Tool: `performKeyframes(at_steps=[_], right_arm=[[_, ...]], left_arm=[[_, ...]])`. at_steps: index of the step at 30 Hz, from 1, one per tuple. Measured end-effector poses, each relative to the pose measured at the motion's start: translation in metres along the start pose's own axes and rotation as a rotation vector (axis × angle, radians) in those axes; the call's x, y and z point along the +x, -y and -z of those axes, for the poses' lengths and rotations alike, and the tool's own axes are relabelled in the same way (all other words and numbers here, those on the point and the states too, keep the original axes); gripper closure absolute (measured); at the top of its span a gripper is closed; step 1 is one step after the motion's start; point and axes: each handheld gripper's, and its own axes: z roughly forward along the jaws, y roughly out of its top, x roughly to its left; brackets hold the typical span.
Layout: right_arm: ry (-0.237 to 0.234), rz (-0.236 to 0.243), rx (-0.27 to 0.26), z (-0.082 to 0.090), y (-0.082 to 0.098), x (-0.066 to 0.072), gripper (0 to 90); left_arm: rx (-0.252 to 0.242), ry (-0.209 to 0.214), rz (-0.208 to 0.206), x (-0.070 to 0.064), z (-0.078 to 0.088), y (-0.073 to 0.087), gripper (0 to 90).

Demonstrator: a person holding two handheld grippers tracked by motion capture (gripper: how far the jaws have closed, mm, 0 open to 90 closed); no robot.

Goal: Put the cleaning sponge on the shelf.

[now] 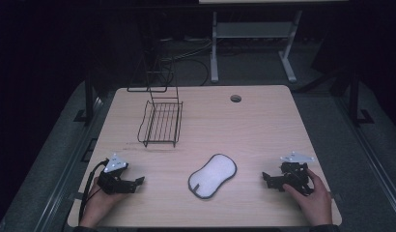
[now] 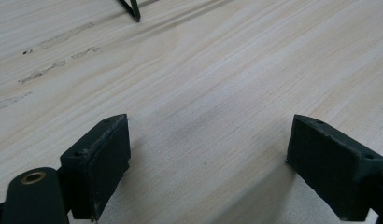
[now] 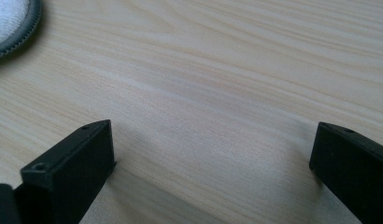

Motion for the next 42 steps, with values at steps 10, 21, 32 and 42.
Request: performKeyframes(at_steps=[10, 21, 32, 42], right_arm=[[0.000, 0.000, 0.000, 0.000, 0.000, 0.000, 0.0], [0.000, 0.000, 0.000, 0.000, 0.000, 0.000, 0.0], [0.000, 0.000, 0.000, 0.000, 0.000, 0.000, 0.0], [0.000, 0.000, 0.000, 0.000, 0.000, 0.000, 0.0]], left_arm=[[0.025, 0.009, -0.016, -0.005, 0.001, -0.004, 14.9], [-0.015, 0.106, -0.046, -0.025, -0.002, -0.026, 31.1], [-0.052, 0.172, -0.040, -0.033, -0.002, -0.040, 46.0], [-0.045, 0.235, -0.082, -0.053, -0.014, -0.060, 63.4]])
